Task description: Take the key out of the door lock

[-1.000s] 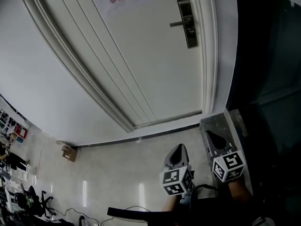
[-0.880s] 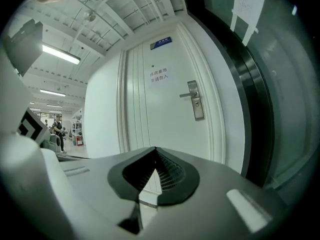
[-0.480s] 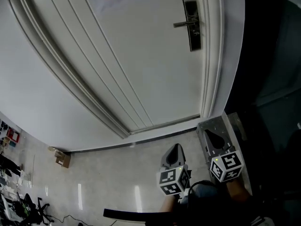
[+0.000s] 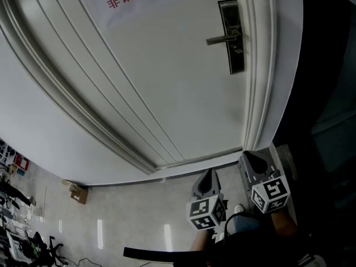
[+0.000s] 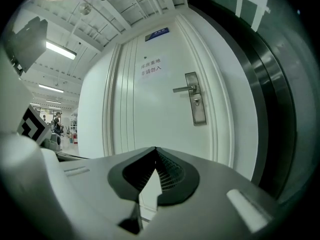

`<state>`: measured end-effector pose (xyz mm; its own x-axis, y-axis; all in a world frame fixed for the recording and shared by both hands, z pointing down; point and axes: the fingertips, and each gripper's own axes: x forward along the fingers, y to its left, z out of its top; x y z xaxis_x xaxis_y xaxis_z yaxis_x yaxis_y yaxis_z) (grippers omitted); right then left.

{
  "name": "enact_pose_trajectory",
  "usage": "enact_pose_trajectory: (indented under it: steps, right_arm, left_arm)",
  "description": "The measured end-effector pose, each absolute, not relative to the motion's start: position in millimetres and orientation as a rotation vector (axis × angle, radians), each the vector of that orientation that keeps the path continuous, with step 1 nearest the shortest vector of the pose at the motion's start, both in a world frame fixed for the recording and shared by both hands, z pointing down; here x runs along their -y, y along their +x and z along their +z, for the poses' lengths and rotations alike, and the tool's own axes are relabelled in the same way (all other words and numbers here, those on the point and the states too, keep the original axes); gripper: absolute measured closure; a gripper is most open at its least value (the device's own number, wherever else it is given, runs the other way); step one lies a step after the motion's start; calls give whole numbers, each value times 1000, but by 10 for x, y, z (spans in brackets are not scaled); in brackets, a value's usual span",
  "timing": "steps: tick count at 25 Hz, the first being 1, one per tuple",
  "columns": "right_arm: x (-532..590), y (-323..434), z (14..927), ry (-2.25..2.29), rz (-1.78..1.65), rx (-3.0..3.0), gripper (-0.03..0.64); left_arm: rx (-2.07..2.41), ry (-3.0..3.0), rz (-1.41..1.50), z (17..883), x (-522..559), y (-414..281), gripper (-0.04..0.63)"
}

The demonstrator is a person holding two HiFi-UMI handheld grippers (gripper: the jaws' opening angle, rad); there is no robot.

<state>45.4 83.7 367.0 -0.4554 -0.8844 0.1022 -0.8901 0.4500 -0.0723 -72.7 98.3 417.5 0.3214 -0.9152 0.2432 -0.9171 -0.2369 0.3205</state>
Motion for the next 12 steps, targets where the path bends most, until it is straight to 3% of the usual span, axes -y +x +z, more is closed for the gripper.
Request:
enact_pose_trajectory:
  steps: [12]
  right_arm:
    - [224,676,3583,1493,119,2693,615]
  left_arm:
    - [1675,2148,-23,4088,58,-386,595]
